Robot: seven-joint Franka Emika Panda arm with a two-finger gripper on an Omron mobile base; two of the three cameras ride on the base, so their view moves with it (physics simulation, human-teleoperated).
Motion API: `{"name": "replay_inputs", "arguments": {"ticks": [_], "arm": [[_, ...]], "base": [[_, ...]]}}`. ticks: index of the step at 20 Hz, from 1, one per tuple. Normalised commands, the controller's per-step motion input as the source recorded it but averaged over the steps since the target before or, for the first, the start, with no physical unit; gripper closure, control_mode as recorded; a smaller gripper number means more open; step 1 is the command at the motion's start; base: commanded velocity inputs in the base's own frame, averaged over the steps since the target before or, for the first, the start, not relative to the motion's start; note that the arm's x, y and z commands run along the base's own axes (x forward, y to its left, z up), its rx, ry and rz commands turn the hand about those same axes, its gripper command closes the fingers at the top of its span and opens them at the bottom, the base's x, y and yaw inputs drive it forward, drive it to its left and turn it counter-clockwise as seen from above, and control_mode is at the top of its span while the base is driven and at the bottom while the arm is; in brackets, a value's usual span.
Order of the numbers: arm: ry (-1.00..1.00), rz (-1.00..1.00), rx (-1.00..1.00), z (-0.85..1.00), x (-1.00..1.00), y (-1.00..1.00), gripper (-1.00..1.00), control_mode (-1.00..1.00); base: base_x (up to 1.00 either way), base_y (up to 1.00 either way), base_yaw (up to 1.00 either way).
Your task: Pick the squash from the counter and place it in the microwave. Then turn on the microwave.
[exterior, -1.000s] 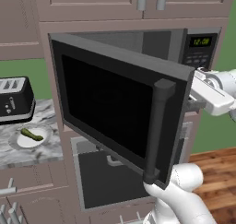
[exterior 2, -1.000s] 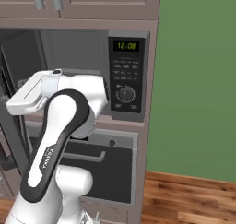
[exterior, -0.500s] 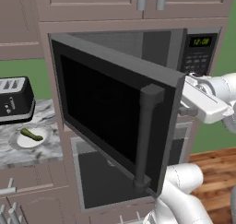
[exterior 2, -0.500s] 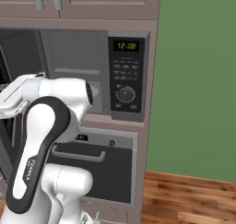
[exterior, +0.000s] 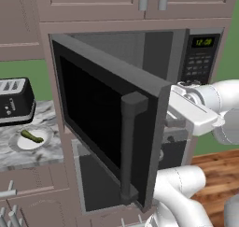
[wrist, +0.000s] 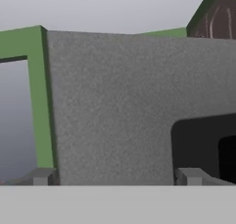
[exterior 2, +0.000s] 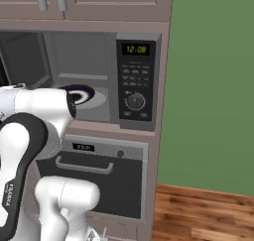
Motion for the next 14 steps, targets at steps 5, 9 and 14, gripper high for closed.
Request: {"name": "replay_inputs", "arguments": {"ticks": [5, 9, 14], "arm": [[0.05, 0.02, 0.00, 0.00, 0.00, 0.49, -1.00, -1.00], [0.01, 0.03, 0.00, 0.00, 0.00, 0.38, -1.00, -1.00], [0.01, 0.04, 0.00, 0.00, 0.00, 0.22, -1.00, -1.00]], "base": [[0.00, 0.00, 0.00], [0.00, 0.00, 0.00], [0.00, 0.00, 0.00]]}}
